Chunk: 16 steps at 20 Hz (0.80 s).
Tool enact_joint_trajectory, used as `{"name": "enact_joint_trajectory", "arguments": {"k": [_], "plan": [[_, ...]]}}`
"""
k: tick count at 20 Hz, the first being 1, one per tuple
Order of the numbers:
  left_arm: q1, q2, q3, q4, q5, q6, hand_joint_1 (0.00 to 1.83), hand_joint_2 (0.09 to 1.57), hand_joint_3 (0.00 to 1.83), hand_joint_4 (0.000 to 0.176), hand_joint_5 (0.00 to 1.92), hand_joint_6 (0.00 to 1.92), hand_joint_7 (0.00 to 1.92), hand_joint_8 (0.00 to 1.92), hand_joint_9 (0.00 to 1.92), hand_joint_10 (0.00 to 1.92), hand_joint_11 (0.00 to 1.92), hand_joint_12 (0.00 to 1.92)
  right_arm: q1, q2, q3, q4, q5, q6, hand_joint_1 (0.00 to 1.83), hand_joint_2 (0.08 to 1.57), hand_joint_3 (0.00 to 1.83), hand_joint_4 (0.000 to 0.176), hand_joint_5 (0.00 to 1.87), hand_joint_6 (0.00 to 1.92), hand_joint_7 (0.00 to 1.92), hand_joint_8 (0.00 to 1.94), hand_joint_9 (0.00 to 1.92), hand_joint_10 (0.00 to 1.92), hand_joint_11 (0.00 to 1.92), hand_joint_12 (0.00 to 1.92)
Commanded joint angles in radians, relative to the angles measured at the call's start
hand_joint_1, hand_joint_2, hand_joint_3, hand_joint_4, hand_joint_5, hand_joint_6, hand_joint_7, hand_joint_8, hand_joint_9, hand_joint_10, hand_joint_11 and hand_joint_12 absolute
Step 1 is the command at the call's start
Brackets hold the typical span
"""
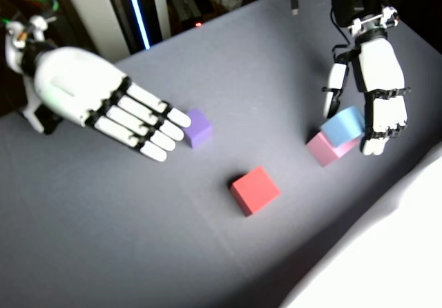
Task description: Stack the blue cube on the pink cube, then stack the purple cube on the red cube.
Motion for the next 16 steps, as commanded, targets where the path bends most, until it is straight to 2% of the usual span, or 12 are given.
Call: {"name": "enact_joint_trajectory", "arguments": {"k": [1,2,3,5,7,9,10,11,12,14,16], "plan": [[-0.001,0.017,-0.009,-0.004,-0.138,-0.005,0.77,1.11,0.0,0.158,0.03,0.05,0.02,0.0,0.0,0.23,0.0,1.24,0.004,0.002,0.002,-0.006,0.12,0.009,0.64,1.35,0.0,0.0,0.0,0.0,0.0,0.0,0.0,0.0,0.0,0.0],[0.004,0.026,-0.021,-0.003,-0.156,-0.005,0.69,1.09,0.01,0.172,0.01,0.01,0.0,0.0,0.0,0.05,0.0,0.29,0.004,0.002,0.002,-0.006,0.12,0.01,0.65,1.35,0.0,0.0,0.0,0.0,0.0,0.0,0.0,0.0,0.0,0.0],[0.011,0.038,-0.035,-0.003,-0.181,-0.004,0.64,1.05,0.0,0.175,0.0,0.0,0.0,0.0,0.0,0.01,0.0,0.06,0.004,0.002,0.001,-0.007,0.12,0.011,0.66,1.35,0.0,0.0,0.0,0.0,0.0,0.0,0.0,0.0,0.0,0.0],[0.034,0.081,-0.086,-0.003,-0.262,-0.004,0.61,0.92,0.0,0.176,0.0,0.0,0.0,0.0,0.0,0.0,0.0,0.0,0.004,0.003,-0.001,-0.021,0.121,0.024,0.7,1.34,0.0,0.0,0.0,0.0,0.0,0.0,0.0,0.0,0.0,0.0],[0.063,0.127,-0.143,-0.002,-0.349,-0.003,0.6,0.91,0.0,0.176,0.0,0.0,0.0,0.0,0.0,0.0,0.0,0.0,0.004,0.005,0.0,-0.042,0.123,0.053,0.67,1.33,0.0,0.0,0.0,0.0,0.0,0.0,0.0,0.0,0.0,0.0],[0.107,0.185,-0.211,-0.003,-0.463,-0.001,0.61,0.96,0.0,0.176,0.0,0.0,0.0,0.0,0.0,0.0,0.0,0.0,0.004,0.007,0.004,-0.074,0.126,0.096,0.61,1.31,0.0,0.0,0.0,0.0,0.0,0.0,0.0,0.0,0.0,0.0],[0.176,0.249,-0.286,-0.017,-0.586,-0.001,0.6,1.01,0.0,0.176,0.0,0.0,0.0,0.0,0.0,0.0,0.0,0.0,0.006,0.006,0.013,-0.11,0.126,0.148,0.58,1.27,0.0,0.0,0.0,0.0,0.0,0.0,0.0,0.0,0.0,0.0],[0.187,0.255,-0.293,-0.019,-0.602,-0.001,0.6,1.01,0.0,0.176,0.0,0.0,0.0,0.0,0.0,0.0,0.0,0.0,0.006,0.006,0.014,-0.114,0.126,0.154,0.58,1.27,0.0,0.0,0.0,0.0,0.0,0.0,0.0,0.0,0.0,0.0],[0.235,0.287,-0.334,-0.029,-0.668,-0.001,0.58,1.04,0.01,0.176,0.0,0.0,0.0,0.0,0.0,0.0,0.0,0.0,0.007,0.002,0.021,-0.126,0.125,0.176,0.57,1.26,0.0,0.0,0.0,0.0,0.0,0.0,0.0,0.0,0.0,0.0],[0.318,0.333,-0.394,-0.035,-0.752,-0.001,0.47,1.26,0.02,0.176,0.0,0.0,0.0,0.0,0.0,0.0,0.0,0.0,0.009,-0.018,0.038,-0.135,0.12,0.205,0.63,1.25,0.0,0.0,0.0,0.0,0.0,0.0,0.0,0.0,0.0,0.0],[0.375,0.357,-0.436,-0.042,-0.807,-0.001,0.59,1.31,0.02,0.176,0.0,0.0,0.0,0.0,0.0,0.0,0.0,0.0,0.026,-0.041,0.056,-0.14,0.096,0.219,0.67,1.21,0.0,0.0,0.0,0.0,0.0,0.0,0.0,0.0,0.0,0.0]]}}
